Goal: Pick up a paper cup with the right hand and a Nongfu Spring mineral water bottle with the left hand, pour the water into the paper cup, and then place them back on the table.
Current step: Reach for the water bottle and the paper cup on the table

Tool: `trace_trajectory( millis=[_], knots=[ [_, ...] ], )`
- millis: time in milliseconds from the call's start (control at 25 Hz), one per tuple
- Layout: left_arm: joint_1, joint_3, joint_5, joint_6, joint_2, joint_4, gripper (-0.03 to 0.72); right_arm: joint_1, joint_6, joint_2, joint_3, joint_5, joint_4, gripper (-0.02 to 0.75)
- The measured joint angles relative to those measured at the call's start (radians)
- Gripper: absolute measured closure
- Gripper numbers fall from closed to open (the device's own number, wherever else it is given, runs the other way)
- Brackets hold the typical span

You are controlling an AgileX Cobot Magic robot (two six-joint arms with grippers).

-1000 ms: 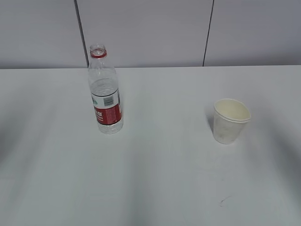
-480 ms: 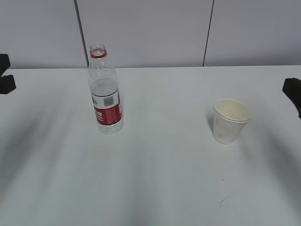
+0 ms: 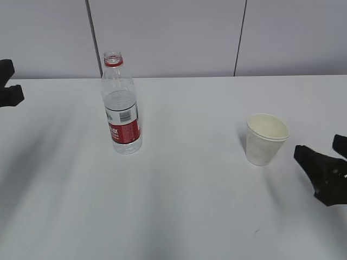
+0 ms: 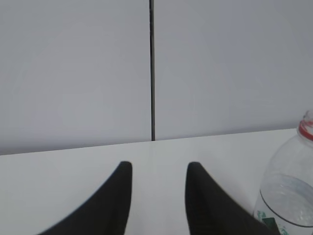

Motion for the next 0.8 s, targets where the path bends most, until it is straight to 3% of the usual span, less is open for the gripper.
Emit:
trace_trajectory(
  millis=[240, 480, 800],
  knots=[
    [0.000, 0.000, -0.002, 0.000, 0.000, 0.000, 0.448, 0.000, -0.043, 0.290, 0.000, -0.316, 0.017, 0.150],
    [0.000, 0.000, -0.002, 0.000, 0.000, 0.042, 0.448, 0.000, -0.057, 0.486, -0.010, -0.334, 0.081, 0.150],
    [0.000, 0.000, -0.001, 0.000, 0.000, 0.071, 0.448, 0.000, -0.059, 0.501, -0.012, -0.342, 0.081, 0.150]
  ],
)
